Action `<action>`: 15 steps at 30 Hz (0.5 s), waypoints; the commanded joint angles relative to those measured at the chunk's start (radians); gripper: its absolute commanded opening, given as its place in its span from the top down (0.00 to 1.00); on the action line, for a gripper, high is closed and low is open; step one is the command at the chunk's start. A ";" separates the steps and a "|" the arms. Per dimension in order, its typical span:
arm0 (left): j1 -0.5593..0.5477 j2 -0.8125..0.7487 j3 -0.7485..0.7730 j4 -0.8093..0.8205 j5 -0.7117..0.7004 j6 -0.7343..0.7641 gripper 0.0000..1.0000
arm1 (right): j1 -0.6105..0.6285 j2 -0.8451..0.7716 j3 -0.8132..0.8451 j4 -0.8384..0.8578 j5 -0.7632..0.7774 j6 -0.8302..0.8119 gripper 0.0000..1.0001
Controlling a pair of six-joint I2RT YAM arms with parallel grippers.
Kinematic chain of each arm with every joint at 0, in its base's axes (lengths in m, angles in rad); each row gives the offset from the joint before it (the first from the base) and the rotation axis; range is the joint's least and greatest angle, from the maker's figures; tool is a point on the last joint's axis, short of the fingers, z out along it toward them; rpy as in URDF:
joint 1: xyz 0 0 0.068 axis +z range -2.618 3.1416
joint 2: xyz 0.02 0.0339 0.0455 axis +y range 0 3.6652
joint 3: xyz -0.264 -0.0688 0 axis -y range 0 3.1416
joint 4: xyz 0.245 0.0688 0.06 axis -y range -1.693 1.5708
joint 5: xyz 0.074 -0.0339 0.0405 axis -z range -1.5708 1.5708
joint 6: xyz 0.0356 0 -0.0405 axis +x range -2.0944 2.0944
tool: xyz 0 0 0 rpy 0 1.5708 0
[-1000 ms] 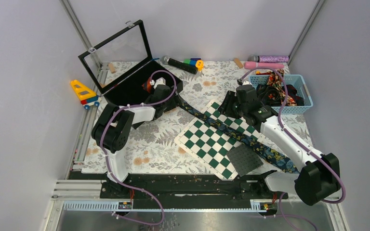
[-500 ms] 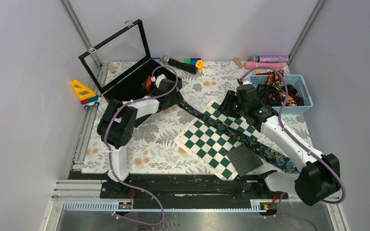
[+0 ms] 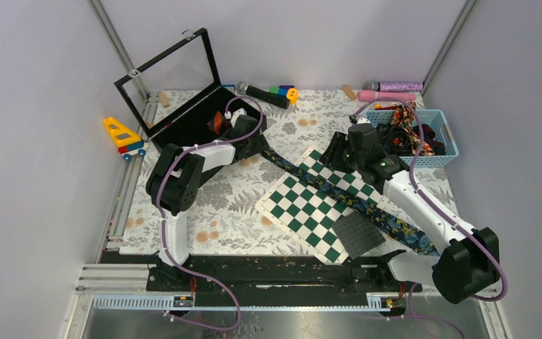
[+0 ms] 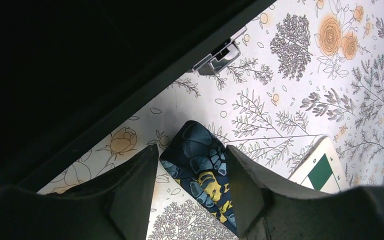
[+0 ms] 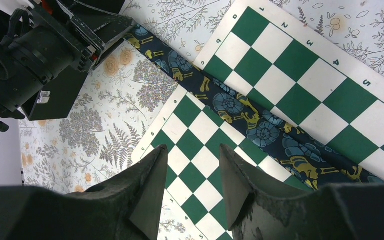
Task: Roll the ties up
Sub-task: Move the tie to the center of the board.
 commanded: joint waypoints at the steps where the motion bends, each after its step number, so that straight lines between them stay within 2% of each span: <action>1: 0.044 0.024 -0.023 0.060 -0.003 0.028 0.47 | -0.008 -0.024 0.032 0.004 -0.009 -0.001 0.50; 6: 0.044 -0.009 -0.073 0.099 -0.020 0.032 0.50 | -0.010 -0.022 0.031 0.003 -0.014 -0.002 0.50; 15: 0.044 -0.050 -0.134 0.162 -0.017 0.039 0.61 | -0.010 -0.027 0.024 0.003 -0.018 -0.006 0.50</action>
